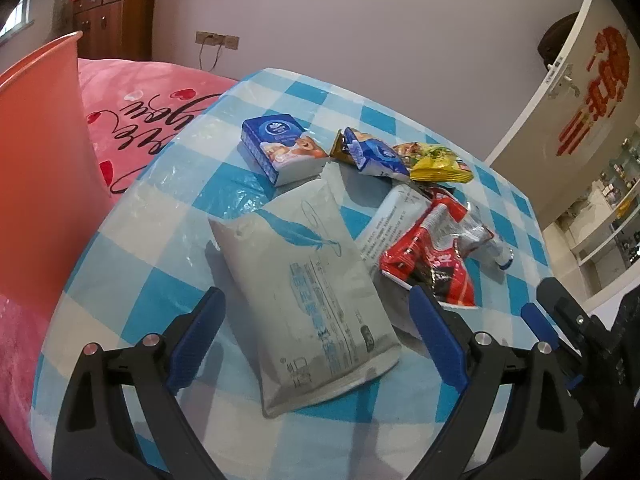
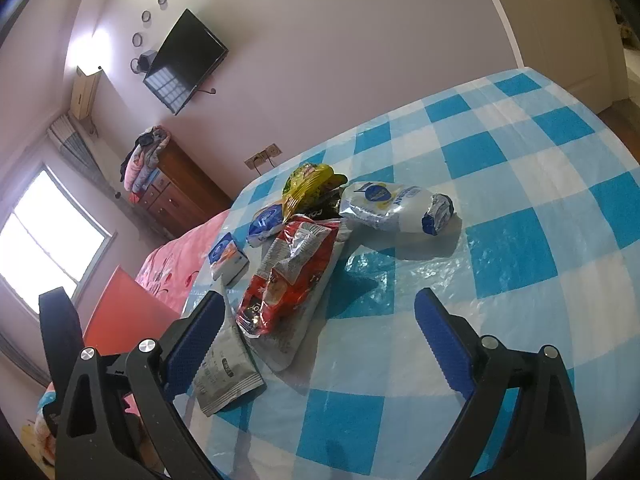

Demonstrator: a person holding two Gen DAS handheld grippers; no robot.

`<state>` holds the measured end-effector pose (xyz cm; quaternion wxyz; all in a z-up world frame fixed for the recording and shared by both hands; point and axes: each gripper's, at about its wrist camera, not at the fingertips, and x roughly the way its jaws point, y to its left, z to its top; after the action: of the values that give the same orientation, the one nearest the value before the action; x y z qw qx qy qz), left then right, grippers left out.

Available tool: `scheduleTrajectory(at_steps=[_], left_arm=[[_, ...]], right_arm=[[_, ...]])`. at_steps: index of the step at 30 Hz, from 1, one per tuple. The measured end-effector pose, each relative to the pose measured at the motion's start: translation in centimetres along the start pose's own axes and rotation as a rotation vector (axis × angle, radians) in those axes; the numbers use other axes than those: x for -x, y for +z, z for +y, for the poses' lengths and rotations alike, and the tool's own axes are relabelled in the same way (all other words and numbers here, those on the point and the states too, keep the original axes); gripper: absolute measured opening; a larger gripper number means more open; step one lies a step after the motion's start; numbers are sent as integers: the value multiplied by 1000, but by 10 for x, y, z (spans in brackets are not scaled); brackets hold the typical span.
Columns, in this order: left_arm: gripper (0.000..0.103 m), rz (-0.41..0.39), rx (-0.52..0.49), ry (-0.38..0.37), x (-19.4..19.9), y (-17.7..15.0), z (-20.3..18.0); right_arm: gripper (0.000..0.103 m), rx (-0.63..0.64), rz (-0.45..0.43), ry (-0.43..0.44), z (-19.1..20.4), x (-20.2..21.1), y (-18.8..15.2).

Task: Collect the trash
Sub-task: 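Move both tools back over the remaining trash on the table, then grasp the white wet-wipe pack with the left tool while the right tool grasps the red snack bag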

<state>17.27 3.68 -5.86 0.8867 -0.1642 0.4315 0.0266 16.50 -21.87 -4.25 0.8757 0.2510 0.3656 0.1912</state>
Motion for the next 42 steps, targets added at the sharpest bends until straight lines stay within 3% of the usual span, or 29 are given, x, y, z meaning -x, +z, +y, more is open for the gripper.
scheduleTrajectory(at_steps=[24, 38, 42], left_arm=[[93, 46, 33, 17, -35, 9, 8], [62, 10, 38, 7, -32, 12, 23], [57, 8, 46, -11, -31, 13, 28]], right_arm=[[94, 10, 95, 5, 24, -30, 3], [94, 76, 130, -44, 48, -62, 10], [94, 89, 134, -77, 50, -73, 13]])
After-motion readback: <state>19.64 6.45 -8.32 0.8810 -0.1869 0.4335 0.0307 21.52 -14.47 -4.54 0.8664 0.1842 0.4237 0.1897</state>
